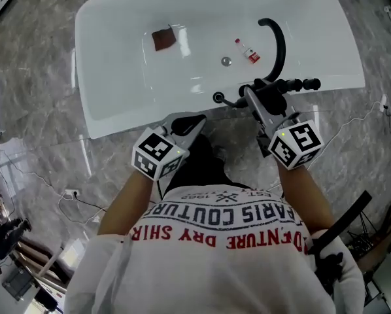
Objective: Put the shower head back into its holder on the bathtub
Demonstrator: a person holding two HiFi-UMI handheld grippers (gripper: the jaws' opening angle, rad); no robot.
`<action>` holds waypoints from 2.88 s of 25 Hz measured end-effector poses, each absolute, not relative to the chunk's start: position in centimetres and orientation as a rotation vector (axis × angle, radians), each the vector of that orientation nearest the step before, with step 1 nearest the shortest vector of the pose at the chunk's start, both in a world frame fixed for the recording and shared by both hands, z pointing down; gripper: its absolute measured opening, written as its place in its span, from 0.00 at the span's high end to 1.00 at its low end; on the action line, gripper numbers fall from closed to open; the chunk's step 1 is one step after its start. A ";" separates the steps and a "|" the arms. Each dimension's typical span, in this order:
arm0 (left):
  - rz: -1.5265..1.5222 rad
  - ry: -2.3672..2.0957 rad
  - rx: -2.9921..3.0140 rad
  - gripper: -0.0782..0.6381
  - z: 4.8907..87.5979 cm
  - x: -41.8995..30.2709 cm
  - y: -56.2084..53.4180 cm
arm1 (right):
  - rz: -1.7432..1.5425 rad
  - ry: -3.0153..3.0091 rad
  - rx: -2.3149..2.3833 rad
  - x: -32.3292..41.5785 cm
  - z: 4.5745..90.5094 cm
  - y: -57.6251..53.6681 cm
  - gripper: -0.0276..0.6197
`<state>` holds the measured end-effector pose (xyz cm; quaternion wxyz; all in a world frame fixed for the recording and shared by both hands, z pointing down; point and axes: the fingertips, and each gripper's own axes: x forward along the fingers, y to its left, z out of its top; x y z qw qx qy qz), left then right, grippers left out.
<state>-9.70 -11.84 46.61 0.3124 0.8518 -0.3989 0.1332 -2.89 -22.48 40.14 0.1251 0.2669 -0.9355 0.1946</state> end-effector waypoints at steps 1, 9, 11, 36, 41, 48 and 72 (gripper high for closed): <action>0.345 -1.049 2.244 0.88 46.6 -9.9 -11.9 | 0.570 -2.716 0.774 -3.4 40.8 -22.6 0.77; 0.332 -1.049 2.221 0.88 46.6 -11.6 -12.4 | 0.614 -2.646 0.751 -6.0 46.3 -23.0 0.77; 0.338 -1.053 2.218 0.88 46.5 -12.2 -12.6 | 0.615 -2.647 0.753 -6.8 47.2 -23.3 0.77; 0.387 -0.963 2.211 0.88 47.7 -16.7 -14.4 | 0.497 -2.407 0.686 -9.4 59.5 -20.8 0.78; 0.412 -0.917 2.220 0.88 48.2 -16.4 -14.7 | 0.509 -2.390 0.686 -9.8 60.0 -20.6 0.77; 0.421 -0.868 2.264 0.88 47.7 -15.7 -14.7 | 0.586 -2.353 0.720 -8.8 59.2 -19.8 0.70; 0.405 -0.840 2.520 0.88 38.1 -1.3 13.5 | 0.481 -2.746 0.669 9.1 39.0 11.4 0.96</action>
